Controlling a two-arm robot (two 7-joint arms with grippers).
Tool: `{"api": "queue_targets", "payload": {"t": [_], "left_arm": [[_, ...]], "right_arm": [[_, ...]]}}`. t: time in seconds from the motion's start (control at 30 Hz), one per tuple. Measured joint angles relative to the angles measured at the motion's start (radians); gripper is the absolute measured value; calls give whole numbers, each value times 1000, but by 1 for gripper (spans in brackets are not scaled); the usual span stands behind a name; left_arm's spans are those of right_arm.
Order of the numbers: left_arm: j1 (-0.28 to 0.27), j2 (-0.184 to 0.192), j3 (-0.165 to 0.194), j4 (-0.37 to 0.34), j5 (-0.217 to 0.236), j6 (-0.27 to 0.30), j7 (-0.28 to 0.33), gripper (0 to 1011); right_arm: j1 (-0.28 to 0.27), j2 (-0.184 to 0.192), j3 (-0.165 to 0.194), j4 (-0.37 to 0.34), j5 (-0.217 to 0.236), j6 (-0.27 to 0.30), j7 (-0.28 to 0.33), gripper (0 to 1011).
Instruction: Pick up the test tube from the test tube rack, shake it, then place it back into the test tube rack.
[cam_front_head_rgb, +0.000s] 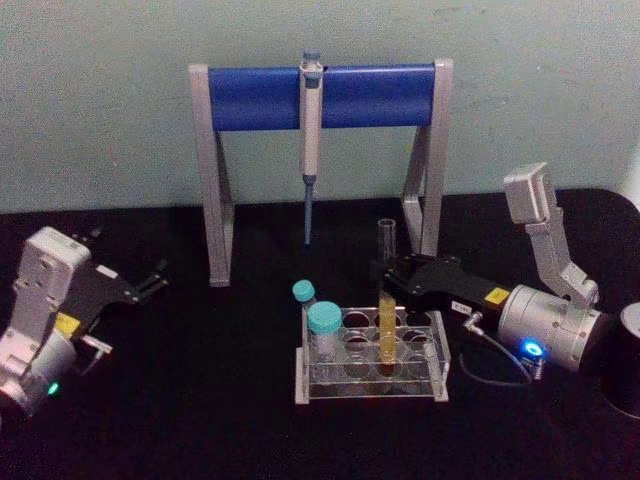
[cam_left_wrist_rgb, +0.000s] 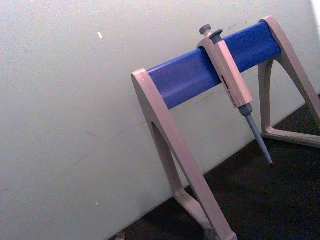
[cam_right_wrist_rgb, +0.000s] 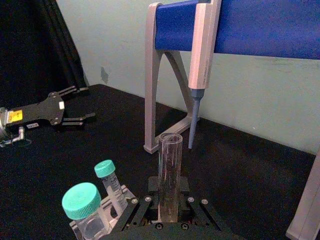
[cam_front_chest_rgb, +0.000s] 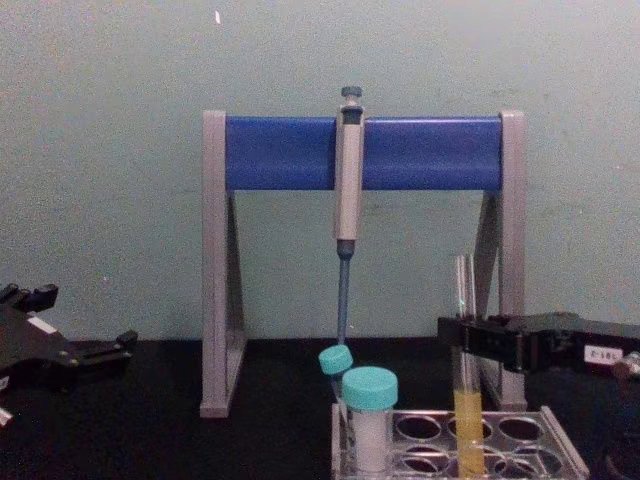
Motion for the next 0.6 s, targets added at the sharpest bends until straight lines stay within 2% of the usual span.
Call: {"api": "queue_targets", "payload": {"t": [0.3, 0.6], "left_arm": [[0, 0, 0, 0, 0, 0, 0, 1010], [0, 0, 0, 0, 0, 0, 0, 1010]], "right_arm": [[0, 0, 0, 0, 1, -3, 0, 220], [-10, 7, 3, -2, 9, -45, 24, 220]]}}
